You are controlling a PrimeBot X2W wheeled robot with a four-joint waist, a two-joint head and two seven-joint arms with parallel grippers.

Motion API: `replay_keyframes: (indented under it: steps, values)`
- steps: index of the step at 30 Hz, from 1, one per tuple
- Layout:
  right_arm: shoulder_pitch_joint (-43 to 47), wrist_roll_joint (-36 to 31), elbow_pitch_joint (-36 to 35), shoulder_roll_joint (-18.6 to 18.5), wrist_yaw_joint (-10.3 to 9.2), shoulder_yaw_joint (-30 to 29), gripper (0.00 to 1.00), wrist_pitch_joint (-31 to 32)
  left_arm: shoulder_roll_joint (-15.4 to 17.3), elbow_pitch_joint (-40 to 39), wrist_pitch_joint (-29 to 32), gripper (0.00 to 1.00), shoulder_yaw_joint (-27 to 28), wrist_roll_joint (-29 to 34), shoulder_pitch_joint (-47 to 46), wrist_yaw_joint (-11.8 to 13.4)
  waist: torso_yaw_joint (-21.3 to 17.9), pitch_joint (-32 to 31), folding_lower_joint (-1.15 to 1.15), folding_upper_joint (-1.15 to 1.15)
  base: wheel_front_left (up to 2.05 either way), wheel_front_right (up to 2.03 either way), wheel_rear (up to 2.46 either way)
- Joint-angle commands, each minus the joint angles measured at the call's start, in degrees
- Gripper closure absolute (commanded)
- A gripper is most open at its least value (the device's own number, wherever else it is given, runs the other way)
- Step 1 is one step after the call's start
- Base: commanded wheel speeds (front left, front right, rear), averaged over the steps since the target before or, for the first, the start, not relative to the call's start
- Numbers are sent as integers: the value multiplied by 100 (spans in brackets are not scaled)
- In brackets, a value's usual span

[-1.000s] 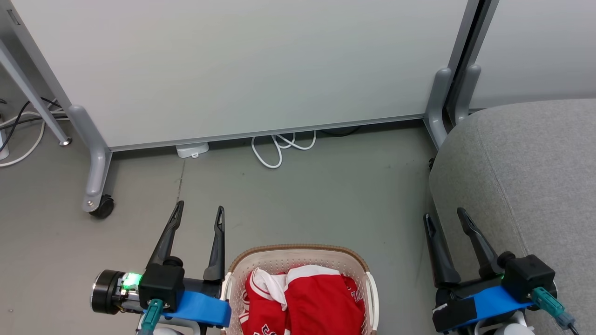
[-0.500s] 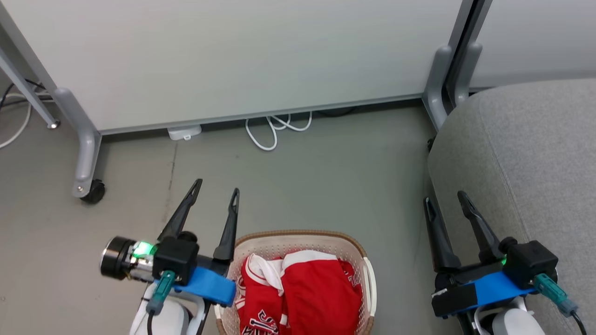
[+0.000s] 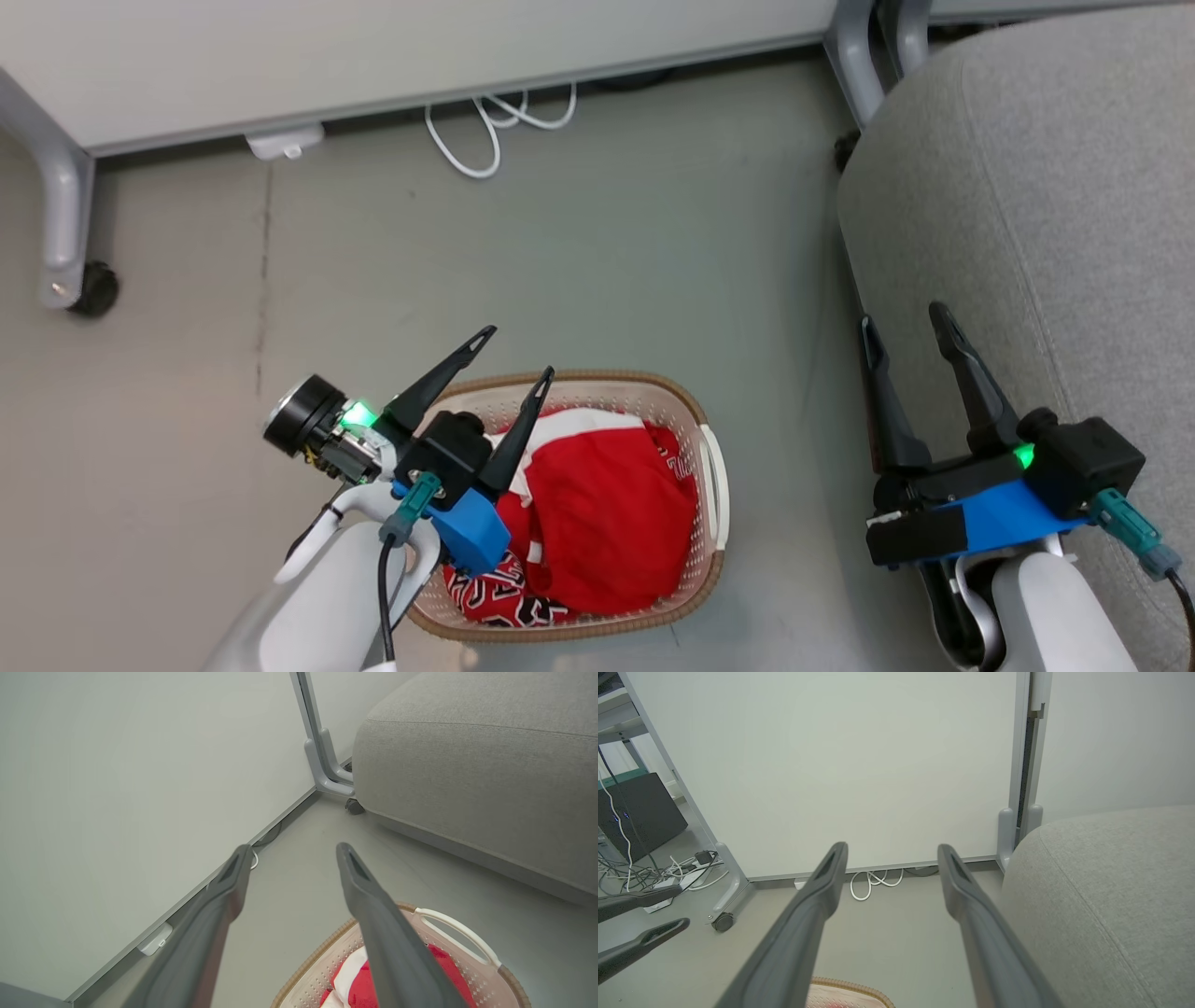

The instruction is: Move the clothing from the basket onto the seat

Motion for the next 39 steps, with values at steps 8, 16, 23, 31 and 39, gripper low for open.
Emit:
replay_keyframes:
  steps: [8, 16, 23, 31, 39]
  values:
    - [-472, -15, -154, -23, 3, -7, 0, -20, 370, 878, -14, 0, -1350, -382, -989, 0, -306, 994, -1, 0, 0, 0, 0]
    - [-870, 9, -266, -23, 3, -26, 0, -20, 529, 1990, -15, 0, -2921, -807, -1830, -1, -485, 1758, -1, 0, 0, 0, 0]
    - [-1135, 22, -374, -22, 3, -43, 0, -20, 496, 2960, -6, 0, -4051, -1126, -2406, -1, -599, 2304, -1, 0, 0, 0, 0]
    - [-1457, 53, -524, -22, 3, -9, 0, -20, 359, 3678, 189, 0, -4310, -712, -2787, -2, -735, 2978, -1, 0, 0, 0, 0]
    - [-1652, 90, -665, -22, 3, -16, 0, -20, 242, 4256, 628, 0, -4314, -151, -3145, -1, -832, 3524, -1, 0, 0, 0, 0]
